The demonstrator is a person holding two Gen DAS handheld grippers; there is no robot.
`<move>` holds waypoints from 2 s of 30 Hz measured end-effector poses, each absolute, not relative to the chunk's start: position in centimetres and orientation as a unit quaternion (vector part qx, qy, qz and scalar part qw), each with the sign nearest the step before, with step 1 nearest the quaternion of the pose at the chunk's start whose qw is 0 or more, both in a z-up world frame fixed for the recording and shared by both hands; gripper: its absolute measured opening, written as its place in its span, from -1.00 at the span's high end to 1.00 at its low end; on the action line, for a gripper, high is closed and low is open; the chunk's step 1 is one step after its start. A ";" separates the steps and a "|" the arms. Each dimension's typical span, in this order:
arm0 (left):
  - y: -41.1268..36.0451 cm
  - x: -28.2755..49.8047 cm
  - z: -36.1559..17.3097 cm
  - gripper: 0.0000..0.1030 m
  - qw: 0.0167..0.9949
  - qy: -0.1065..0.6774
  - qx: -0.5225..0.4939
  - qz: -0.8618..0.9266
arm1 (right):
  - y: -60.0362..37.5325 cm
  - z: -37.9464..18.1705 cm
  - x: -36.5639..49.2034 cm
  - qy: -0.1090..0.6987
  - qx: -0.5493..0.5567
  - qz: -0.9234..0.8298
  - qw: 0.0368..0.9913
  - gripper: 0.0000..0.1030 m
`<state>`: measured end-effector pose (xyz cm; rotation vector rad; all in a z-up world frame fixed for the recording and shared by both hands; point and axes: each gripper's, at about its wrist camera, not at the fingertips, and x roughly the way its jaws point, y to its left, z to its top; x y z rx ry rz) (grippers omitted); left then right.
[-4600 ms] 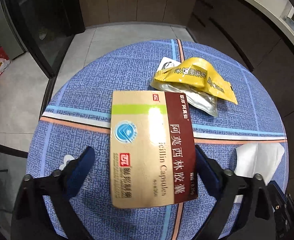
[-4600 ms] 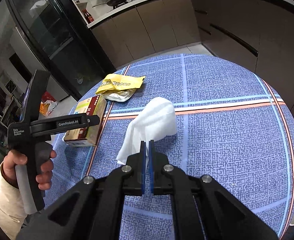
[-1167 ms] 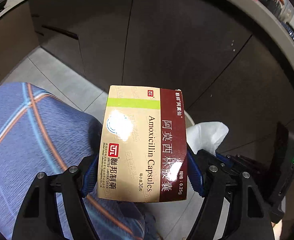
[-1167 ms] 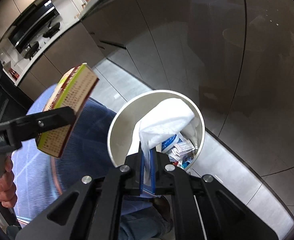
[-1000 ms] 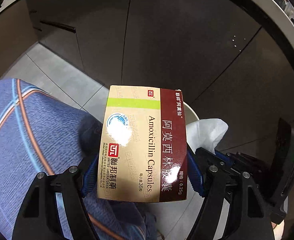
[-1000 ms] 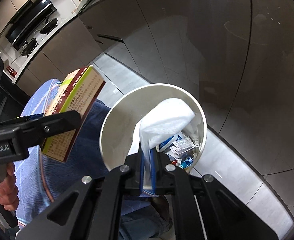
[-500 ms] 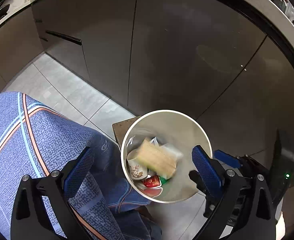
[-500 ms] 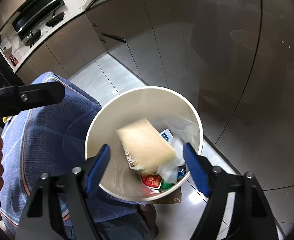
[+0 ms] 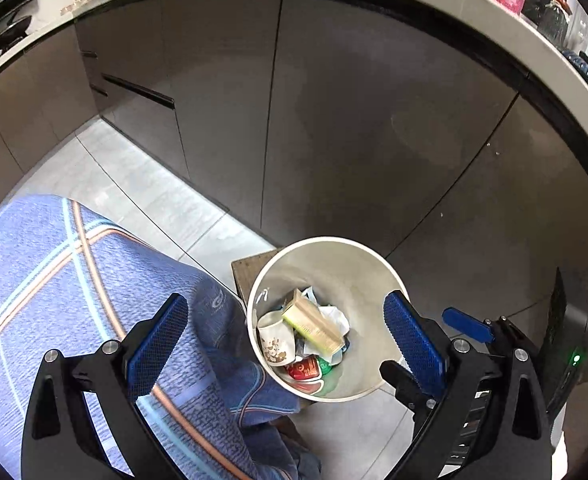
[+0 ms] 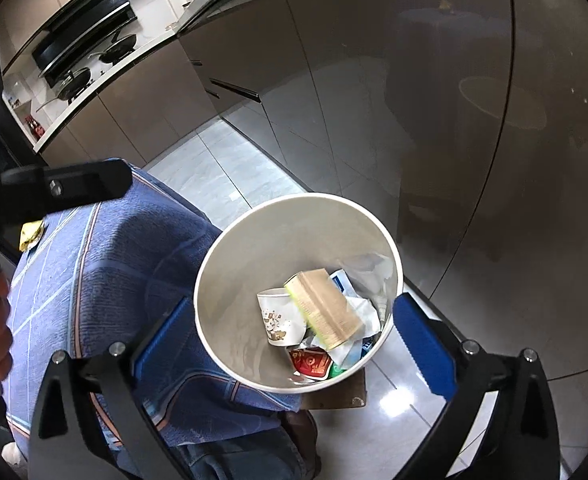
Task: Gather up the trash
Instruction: 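Move both tools back over the table toward the yellow wrapper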
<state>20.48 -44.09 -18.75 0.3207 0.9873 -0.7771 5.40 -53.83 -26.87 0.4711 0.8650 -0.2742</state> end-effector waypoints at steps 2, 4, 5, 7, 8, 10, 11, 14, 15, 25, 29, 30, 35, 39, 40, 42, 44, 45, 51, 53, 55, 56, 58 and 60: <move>-43.5 20.2 -18.0 -0.84 0.802 0.455 0.143 -0.360 | -53.4 -26.1 5.5 0.411 0.215 -0.132 0.876 -0.93; -42.5 19.9 -16.9 -0.84 0.808 0.448 0.132 -0.359 | -52.9 -25.4 5.4 0.407 0.209 -0.132 0.879 -0.93; -42.2 19.9 -16.5 -0.84 0.811 0.444 0.129 -0.358 | -52.7 -25.0 5.3 0.404 0.207 -0.132 0.881 -0.93; -41.0 19.4 -15.4 -0.84 0.821 0.430 0.123 -0.354 | -52.1 -24.0 5.3 0.398 0.201 -0.129 0.886 -0.93; -40.6 19.2 -15.0 -0.84 0.826 0.424 0.121 -0.353 | -51.9 -23.7 5.3 0.396 0.199 -0.128 0.887 -0.94; -39.4 18.8 -14.0 -0.84 0.834 0.412 0.117 -0.348 | -51.1 -22.7 5.3 0.390 0.190 -0.124 0.892 -0.94; -38.7 18.7 -13.5 -0.84 0.837 0.408 0.113 -0.347 | -50.8 -22.4 5.4 0.389 0.187 -0.123 0.894 -0.94; -37.1 18.8 -12.1 -0.84 0.846 0.398 0.105 -0.339 | -49.4 -21.2 5.7 0.383 0.177 -0.114 0.899 -0.94; -36.6 18.7 -11.7 -0.84 0.848 0.396 0.103 -0.336 | -49.0 -20.9 5.8 0.382 0.174 -0.111 0.901 -0.94; -28.3 18.6 -8.1 -0.84 0.883 0.366 0.074 -0.285 | -43.0 -16.3 8.1 0.351 0.117 -0.067 0.927 -0.94; -24.1 18.6 -7.1 -0.84 0.893 0.360 0.050 -0.265 | -40.4 -14.7 9.6 0.339 0.114 -0.037 0.933 -0.94; -22.7 18.6 -7.0 -0.84 0.898 0.355 0.043 -0.258 | -39.6 -14.3 10.1 0.336 0.119 -0.023 0.934 -0.94; -16.4 18.9 -7.1 -0.84 0.920 0.341 0.029 -0.193 | -35.2 -12.9 13.2 0.338 0.108 0.032 0.934 -0.94; -9.9 20.3 -7.7 -0.84 0.923 0.355 -0.009 -0.150 | -30.6 -12.5 16.5 0.360 0.080 0.084 0.926 -0.94; -8.2 20.7 -7.9 -0.84 0.923 0.358 -0.017 -0.137 | -29.7 -12.4 17.2 0.363 0.069 0.091 0.925 -0.94; -5.3 21.5 -8.2 -0.84 0.924 0.362 -0.034 -0.115 | -27.2 -12.4 19.1 0.372 0.036 0.101 0.922 -0.94; -2.4 22.1 -8.5 -0.84 0.924 0.367 -0.049 -0.094 | -25.1 -12.7 21.0 0.383 0.015 0.117 0.916 -0.94; -1.3 22.3 -8.7 -0.84 0.924 0.369 -0.055 -0.088 | -24.1 -12.9 22.2 0.389 0.010 0.131 0.912 -0.93; 3.8 23.9 -9.5 -0.84 0.921 0.378 -0.079 -0.059 | -19.8 -14.5 27.5 0.408 -0.034 0.179 0.895 -0.73; 4.8 24.5 -9.9 -0.84 0.918 0.383 -0.084 -0.059 | -18.3 -15.0 29.4 0.414 -0.046 0.195 0.888 -0.66; 5.3 25.1 -10.3 -0.83 0.915 0.388 -0.088 -0.060 | -17.2 -15.7 31.3 0.418 -0.052 0.210 0.882 -0.60; 5.5 25.5 -10.6 -0.83 0.914 0.392 -0.089 -0.063 | -16.7 -15.9 31.8 0.419 -0.054 0.216 0.880 -0.58; 5.7 26.1 -11.1 -0.83 0.912 0.395 -0.087 -0.064 | -15.8 -16.3 33.5 0.420 -0.063 0.229 0.876 -0.58; 5.7 26.9 -11.6 -0.82 0.910 0.400 -0.086 -0.068 | -14.8 -16.9 34.9 0.422 -0.076 0.241 0.871 -0.58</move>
